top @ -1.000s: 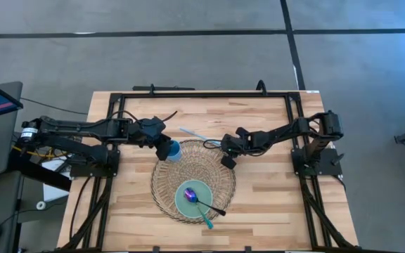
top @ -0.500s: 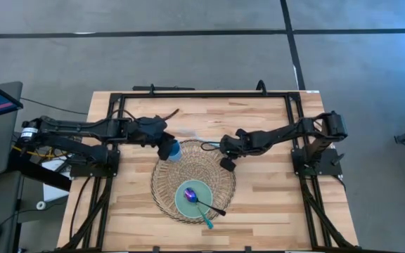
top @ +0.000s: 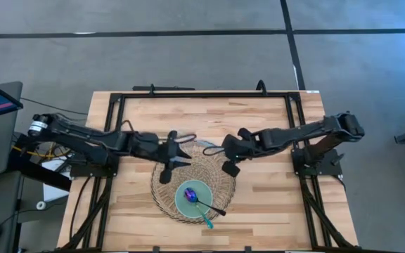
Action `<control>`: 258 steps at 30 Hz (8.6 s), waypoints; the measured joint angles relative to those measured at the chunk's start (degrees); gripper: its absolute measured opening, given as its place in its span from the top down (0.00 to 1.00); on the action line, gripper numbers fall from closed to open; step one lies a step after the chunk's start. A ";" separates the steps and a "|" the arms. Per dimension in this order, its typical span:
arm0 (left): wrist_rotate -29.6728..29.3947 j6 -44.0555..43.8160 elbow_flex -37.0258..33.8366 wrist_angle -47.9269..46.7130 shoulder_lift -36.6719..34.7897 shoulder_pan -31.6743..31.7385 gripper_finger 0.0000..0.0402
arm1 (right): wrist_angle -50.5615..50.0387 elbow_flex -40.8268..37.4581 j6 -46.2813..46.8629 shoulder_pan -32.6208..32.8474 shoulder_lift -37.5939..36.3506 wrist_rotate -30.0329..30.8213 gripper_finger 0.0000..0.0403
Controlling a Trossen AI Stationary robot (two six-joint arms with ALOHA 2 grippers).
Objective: Pick & Place Utensil
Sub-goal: Put the blue straw into the blue cup on the brown mat
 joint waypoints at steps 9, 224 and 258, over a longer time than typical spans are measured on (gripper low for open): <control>-12.25 14.66 -0.01 7.13 9.27 -0.65 0.74 | -0.03 1.78 4.69 4.66 -1.99 0.05 1.00; 2.97 14.10 -25.38 90.58 20.14 5.62 0.99 | 6.79 1.78 7.77 14.13 0.96 -4.00 0.76; 2.93 8.16 -25.06 90.62 27.74 9.87 0.97 | 32.67 1.81 -12.23 4.25 0.94 20.41 0.96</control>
